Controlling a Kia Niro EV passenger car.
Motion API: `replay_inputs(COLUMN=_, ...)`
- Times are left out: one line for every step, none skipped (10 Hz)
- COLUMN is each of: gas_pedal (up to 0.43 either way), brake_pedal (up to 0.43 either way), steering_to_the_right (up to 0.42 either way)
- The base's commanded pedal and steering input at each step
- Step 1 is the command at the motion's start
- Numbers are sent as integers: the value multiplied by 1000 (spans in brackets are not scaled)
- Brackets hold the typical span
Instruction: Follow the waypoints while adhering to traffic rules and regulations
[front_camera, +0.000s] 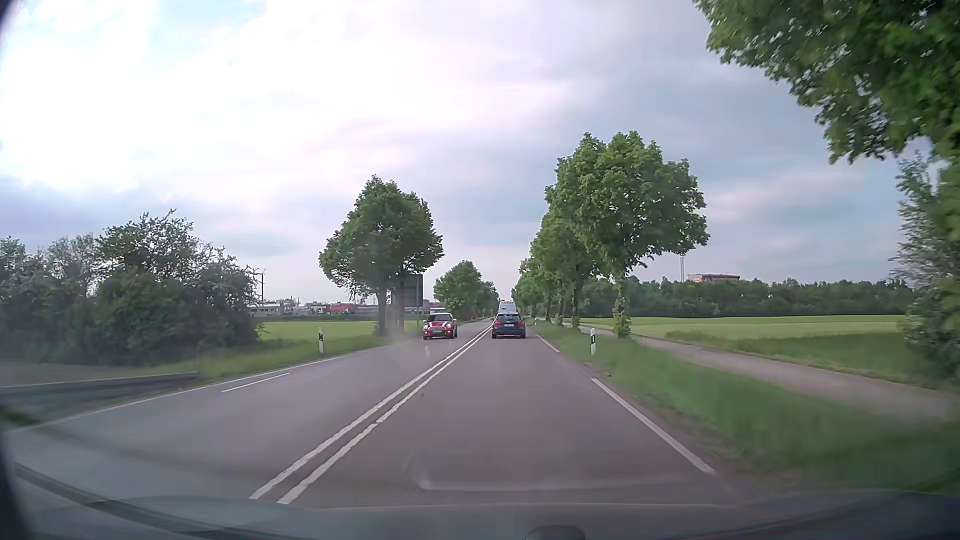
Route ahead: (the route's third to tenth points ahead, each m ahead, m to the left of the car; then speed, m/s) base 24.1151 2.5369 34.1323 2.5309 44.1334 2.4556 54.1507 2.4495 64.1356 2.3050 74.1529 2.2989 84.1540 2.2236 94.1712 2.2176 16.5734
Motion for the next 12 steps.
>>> replay_inputs(gas_pedal=138, brake_pedal=0, steering_to_the_right=-1)
replay_inputs(gas_pedal=138, brake_pedal=0, steering_to_the_right=-1)
replay_inputs(gas_pedal=138, brake_pedal=0, steering_to_the_right=-1)
replay_inputs(gas_pedal=138, brake_pedal=0, steering_to_the_right=-1)
replay_inputs(gas_pedal=138, brake_pedal=0, steering_to_the_right=-1)
replay_inputs(gas_pedal=138, brake_pedal=0, steering_to_the_right=-1)
replay_inputs(gas_pedal=138, brake_pedal=0, steering_to_the_right=-1)
replay_inputs(gas_pedal=150, brake_pedal=0, steering_to_the_right=-1)
replay_inputs(gas_pedal=150, brake_pedal=0, steering_to_the_right=-1)
replay_inputs(gas_pedal=150, brake_pedal=0, steering_to_the_right=-1)
replay_inputs(gas_pedal=150, brake_pedal=0, steering_to_the_right=-1)
replay_inputs(gas_pedal=150, brake_pedal=0, steering_to_the_right=-1)
